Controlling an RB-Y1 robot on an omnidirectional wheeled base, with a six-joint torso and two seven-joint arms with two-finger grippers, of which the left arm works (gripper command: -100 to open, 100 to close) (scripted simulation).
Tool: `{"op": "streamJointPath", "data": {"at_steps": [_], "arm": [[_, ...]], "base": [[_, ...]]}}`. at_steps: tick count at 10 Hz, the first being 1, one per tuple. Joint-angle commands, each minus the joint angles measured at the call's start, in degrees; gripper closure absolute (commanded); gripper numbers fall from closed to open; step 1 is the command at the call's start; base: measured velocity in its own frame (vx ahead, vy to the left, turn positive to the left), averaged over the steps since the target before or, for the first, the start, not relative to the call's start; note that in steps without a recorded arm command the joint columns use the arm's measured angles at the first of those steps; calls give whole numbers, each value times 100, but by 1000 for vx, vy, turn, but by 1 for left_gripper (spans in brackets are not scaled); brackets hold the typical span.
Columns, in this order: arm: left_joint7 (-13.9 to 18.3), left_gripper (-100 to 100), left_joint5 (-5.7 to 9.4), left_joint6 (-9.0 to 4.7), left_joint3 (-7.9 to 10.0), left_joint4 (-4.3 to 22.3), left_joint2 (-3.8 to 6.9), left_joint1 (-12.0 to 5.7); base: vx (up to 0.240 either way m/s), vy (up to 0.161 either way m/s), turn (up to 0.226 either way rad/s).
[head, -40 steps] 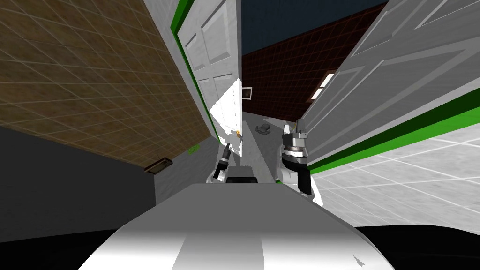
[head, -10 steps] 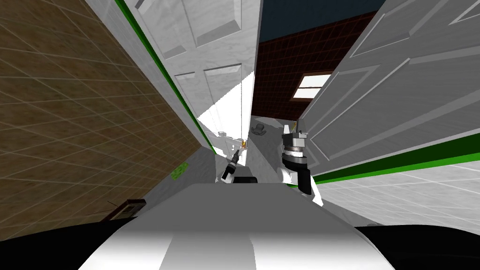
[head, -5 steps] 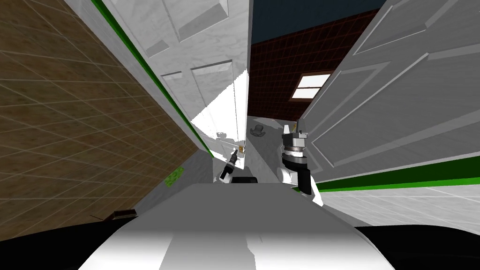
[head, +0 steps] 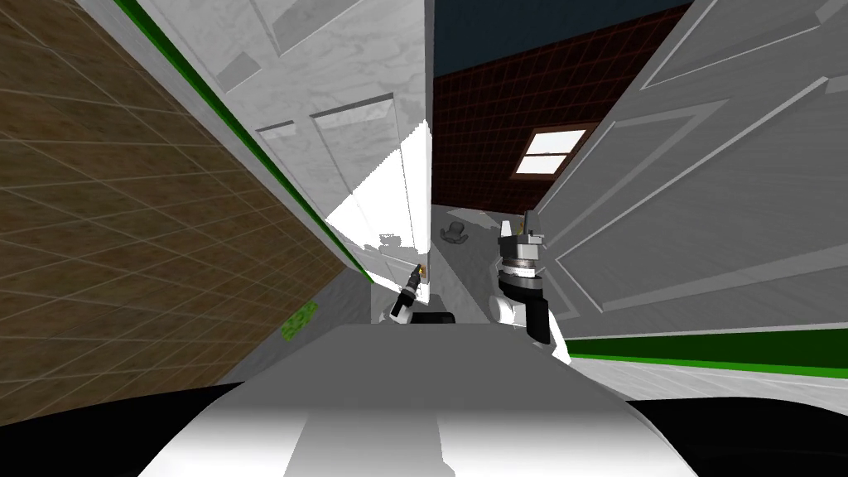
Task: Push the door open
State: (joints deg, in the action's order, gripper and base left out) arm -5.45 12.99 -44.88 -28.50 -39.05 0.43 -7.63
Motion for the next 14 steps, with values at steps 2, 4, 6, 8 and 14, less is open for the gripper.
{"op": "streamJointPath", "data": {"at_steps": [2, 4, 6, 8, 14], "arm": [[-3, 100, 1, 24, -1, -20, 9, 4], [-3, 100, 1, 24, -1, -20, 9, 4], [-3, 100, 1, 24, -1, -20, 9, 4], [-35, 100, 37, 25, 112, 2, 94, -2], [-137, 100, 160, -5, 494, 51, 265, -32]], "base": [[-17, 6, -10], [-11, 6, -1], [-3, 1, 1], [127, -68, 23], [179, -110, 63]]}}
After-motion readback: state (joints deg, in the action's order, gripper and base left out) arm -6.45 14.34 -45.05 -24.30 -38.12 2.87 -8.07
